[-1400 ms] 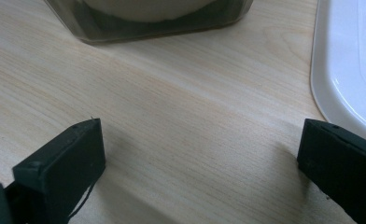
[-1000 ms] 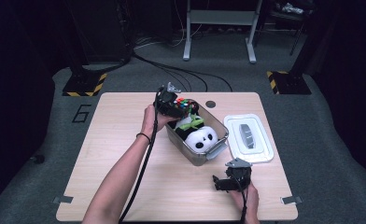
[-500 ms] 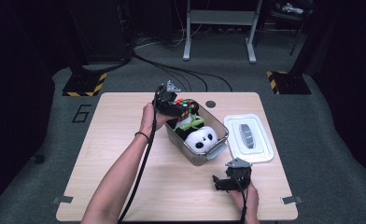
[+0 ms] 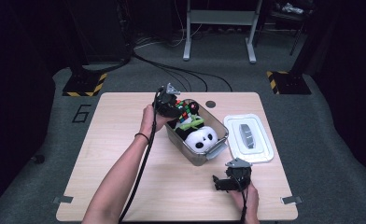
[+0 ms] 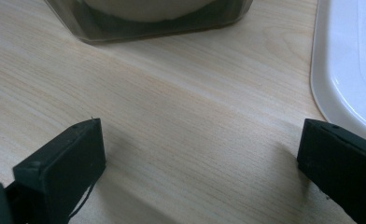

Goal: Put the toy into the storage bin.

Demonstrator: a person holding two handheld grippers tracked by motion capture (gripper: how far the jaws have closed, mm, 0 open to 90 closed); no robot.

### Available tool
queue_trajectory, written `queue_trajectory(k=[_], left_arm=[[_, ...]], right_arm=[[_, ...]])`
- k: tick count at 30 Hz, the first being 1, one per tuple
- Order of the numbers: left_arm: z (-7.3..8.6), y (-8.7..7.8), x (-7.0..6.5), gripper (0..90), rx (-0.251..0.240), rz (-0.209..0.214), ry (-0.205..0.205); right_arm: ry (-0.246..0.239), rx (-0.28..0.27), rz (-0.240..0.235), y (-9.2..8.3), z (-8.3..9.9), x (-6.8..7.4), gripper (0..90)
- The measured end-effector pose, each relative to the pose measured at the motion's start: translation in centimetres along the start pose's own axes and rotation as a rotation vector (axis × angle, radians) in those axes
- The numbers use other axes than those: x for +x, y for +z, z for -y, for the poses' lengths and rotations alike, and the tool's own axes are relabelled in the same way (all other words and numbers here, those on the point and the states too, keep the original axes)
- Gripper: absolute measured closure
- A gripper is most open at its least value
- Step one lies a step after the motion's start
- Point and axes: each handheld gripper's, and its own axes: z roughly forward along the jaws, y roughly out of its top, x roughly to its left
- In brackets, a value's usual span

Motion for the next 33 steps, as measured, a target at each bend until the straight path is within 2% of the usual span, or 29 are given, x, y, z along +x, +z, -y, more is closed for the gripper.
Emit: queue_trajectory(k=[6,12,14,17,19,20,22,28,33], left_arm=[[0.1,0.6,-0.6,46.9,0.024,-0.015,0.022],[0.3,1.0,-0.8,47.0,0.016,-0.010,0.004],[0.2,1.0,-0.8,46.9,0.018,-0.017,0.015],[0.1,0.7,-0.7,46.9,0.013,-0.020,-0.001],[-0.1,0.5,-0.6,45.5,0.014,-0.031,-0.003],[-0.1,0.4,-0.5,39.6,0.020,-0.033,-0.019],[-0.1,0.1,-0.4,34.2,0.021,-0.037,-0.042],[0.2,-2.0,0.1,25.8,0.010,-0.061,-0.060],[1.2,-3.7,0.7,21.2,0.018,-0.049,-0.084]], right_arm=[[0.000,0.000,0.001,0.0,0.0,0.0,0.0],[0.000,0.000,0.000,0.0,0.0,0.0,0.0],[0.000,0.000,0.000,0.0,0.0,0.0,0.0],[0.000,0.000,0.000,0.0,0.0,0.0,0.0],[-0.001,0.001,-0.002,0.0,0.0,0.0,0.0],[-0.001,0.002,-0.002,0.0,0.0,0.0,0.0],[0.000,0.000,0.000,0.0,0.0,0.0,0.0],[-0.002,-0.001,0.000,0.0,0.0,0.0,0.0],[-0.002,-0.002,0.000,0.0,0.0,0.0,0.0]])
